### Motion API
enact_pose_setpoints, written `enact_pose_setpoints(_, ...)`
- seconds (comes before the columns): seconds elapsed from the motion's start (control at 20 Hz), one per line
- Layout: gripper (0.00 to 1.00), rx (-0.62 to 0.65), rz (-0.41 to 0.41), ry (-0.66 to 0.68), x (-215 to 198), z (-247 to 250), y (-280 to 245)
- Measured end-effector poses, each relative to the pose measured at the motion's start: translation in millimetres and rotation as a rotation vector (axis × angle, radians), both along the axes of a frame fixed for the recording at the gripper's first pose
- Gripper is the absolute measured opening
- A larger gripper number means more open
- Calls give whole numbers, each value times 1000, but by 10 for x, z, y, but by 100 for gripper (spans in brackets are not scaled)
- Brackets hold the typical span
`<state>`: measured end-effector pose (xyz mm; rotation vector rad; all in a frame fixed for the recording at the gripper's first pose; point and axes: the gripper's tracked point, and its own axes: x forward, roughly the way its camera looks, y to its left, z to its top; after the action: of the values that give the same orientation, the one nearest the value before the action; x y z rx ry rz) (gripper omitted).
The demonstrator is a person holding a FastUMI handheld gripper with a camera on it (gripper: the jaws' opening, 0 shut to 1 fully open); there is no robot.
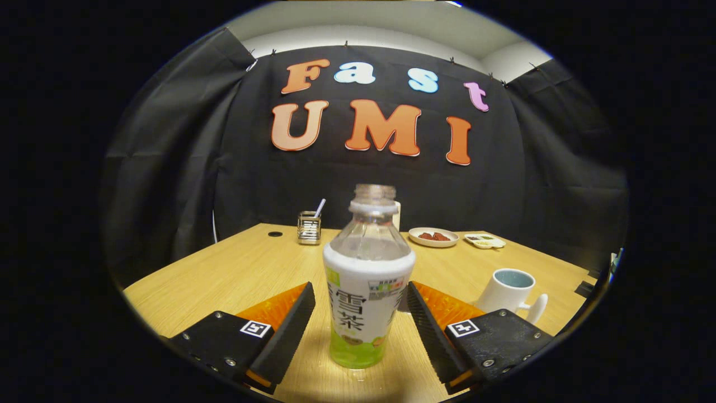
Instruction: Take the bottle from table, then pour the juice into the cup, finally place the bottle on the coaster
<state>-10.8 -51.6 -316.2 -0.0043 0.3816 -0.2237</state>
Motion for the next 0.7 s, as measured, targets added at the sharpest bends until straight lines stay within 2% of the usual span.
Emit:
enact_pose_setpoints(0.15, 98, -13, -12, 68, -81, -172, -30)
enact_pose_setpoints(0.25, 91, -8, 1, 88, -87, -244, 30)
enact_pose_setpoints(0.3, 84, -7, 4, 89, -64, -230, 43)
enact_pose_setpoints(0.35, 80, -7, 5, 80, -61, -214, 36)
enact_pose_setpoints(0.4, 71, 5, 3, 85, -22, -237, 33)
enact_pose_setpoints(0.6, 62, 56, 30, 66, 14, -179, 111)
enact_pose_setpoints(0.7, 61, 105, 36, 45, 65, -116, 121)
